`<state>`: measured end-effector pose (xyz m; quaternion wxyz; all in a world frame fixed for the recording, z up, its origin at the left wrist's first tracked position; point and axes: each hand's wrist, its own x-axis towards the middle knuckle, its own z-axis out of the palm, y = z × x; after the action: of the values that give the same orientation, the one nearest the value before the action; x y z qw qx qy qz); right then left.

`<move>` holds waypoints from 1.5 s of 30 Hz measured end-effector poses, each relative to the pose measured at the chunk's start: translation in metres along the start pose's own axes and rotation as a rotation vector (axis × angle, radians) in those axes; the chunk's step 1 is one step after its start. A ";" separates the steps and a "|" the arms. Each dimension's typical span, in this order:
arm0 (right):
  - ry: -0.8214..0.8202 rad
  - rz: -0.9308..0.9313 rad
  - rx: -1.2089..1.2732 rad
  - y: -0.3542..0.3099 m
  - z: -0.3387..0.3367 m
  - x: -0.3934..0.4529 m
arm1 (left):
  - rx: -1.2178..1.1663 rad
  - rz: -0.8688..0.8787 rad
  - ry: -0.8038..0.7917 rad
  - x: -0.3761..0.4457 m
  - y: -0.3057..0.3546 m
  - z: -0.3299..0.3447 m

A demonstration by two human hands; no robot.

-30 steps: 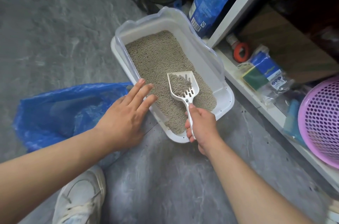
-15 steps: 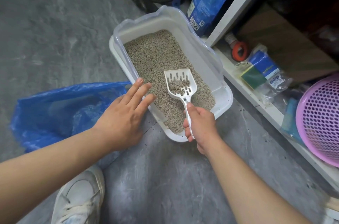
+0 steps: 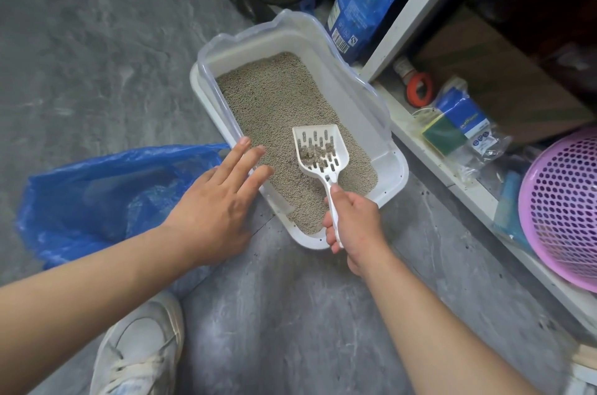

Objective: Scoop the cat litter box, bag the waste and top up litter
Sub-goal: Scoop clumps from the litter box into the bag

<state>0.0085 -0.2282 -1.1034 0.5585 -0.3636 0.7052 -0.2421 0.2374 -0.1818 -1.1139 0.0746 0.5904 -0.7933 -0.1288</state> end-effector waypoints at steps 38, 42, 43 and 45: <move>-0.021 -0.003 0.058 -0.011 -0.007 -0.015 | -0.061 0.028 -0.027 0.006 -0.003 -0.009; -0.074 -0.033 0.094 -0.023 -0.002 -0.022 | -0.090 -0.011 0.041 0.005 -0.009 -0.023; -0.086 -0.036 0.100 -0.027 0.001 -0.024 | -0.076 -0.038 0.076 0.006 -0.015 -0.029; -0.107 -0.042 0.113 -0.033 0.007 -0.027 | -0.048 -0.140 0.135 0.007 -0.037 -0.041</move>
<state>0.0259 -0.2269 -1.0635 0.6097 -0.3586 0.6518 -0.2737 0.2799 -0.2033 -1.0857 0.1330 0.6497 -0.7400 -0.1124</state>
